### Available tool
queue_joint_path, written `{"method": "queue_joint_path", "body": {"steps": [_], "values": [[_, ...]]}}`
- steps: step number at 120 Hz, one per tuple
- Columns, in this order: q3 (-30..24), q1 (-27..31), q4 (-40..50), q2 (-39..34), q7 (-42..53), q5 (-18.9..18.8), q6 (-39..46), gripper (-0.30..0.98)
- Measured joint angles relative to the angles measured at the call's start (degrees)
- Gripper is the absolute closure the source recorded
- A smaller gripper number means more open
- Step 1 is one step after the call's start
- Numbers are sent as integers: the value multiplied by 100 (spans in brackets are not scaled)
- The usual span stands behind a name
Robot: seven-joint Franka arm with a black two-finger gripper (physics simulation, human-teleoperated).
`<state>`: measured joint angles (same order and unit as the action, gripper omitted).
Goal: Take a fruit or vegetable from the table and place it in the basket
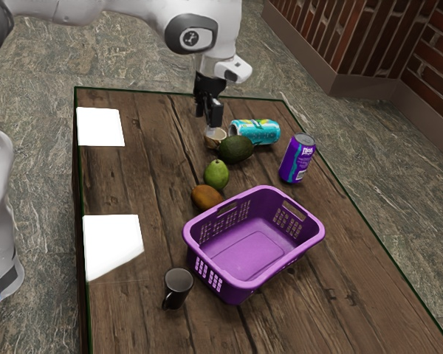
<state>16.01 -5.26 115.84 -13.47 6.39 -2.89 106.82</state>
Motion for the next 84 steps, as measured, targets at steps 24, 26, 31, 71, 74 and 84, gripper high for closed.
{"method": "queue_joint_path", "body": {"steps": [24, 26, 31, 71, 74, 84], "values": [[-12, -347, -62, 276, 32, -50, 275, 0], [-14, -366, -76, 299, 34, -52, 288, 0], [-15, -410, -110, 362, 39, -54, 316, 0], [19, -485, -4, 849, 69, -25, 780, 0], [16, -511, -14, 863, 70, -24, 802, 0], [10, -608, -29, 876, 75, -19, 860, 0]]}}
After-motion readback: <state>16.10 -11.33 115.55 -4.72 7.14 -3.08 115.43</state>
